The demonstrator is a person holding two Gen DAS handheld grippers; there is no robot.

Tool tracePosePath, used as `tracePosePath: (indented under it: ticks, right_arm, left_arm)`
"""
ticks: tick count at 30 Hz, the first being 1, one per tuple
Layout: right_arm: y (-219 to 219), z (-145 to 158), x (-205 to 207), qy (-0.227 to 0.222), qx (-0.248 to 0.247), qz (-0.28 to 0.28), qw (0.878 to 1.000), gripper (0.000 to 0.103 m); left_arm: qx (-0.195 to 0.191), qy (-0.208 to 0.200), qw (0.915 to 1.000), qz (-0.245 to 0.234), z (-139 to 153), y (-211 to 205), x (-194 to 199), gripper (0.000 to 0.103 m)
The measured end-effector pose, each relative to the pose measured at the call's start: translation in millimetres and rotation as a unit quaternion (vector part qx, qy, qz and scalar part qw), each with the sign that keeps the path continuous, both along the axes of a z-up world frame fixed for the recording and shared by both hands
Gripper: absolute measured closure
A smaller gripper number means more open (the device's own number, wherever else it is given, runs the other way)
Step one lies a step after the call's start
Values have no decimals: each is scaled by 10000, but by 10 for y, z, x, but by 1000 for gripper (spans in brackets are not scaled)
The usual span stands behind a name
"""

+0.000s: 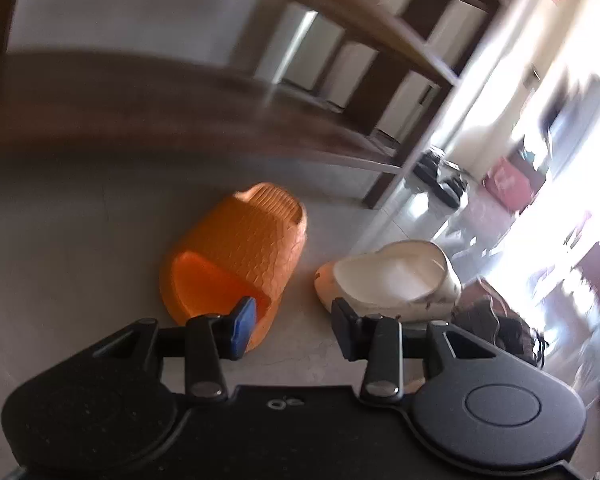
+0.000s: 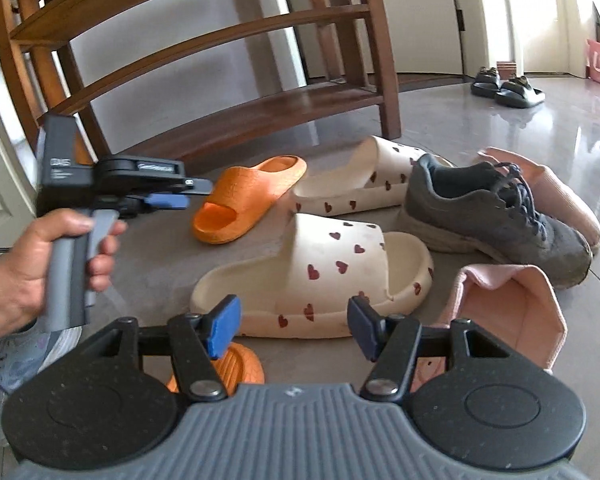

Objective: Organize scattered shoes
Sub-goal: 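Grasp an orange slide by its strap with the left tool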

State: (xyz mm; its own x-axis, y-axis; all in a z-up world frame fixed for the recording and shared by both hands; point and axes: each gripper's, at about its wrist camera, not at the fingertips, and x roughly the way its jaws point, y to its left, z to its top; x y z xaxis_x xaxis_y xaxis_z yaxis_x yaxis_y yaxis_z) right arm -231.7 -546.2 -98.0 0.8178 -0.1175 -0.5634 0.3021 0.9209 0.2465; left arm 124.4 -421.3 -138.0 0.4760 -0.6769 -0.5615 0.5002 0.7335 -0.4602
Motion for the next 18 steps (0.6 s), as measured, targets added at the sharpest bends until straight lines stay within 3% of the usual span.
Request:
tracePosePath:
  ticks: [6,14,18]
  right_arm:
    - [-72,121,145,33,-410,254,9988,40]
    - [-263,358,397,37,-811,649,9946,40]
    - [-210,386,434,15,-777,750,9942,40]
  left_arm:
    - [-684,535,9953,418,-324,22,238,63]
    - [-1257,804,9864,691,-479,-162,525,60]
    - [-1405,785,9835,828,-508,-245,599,55]
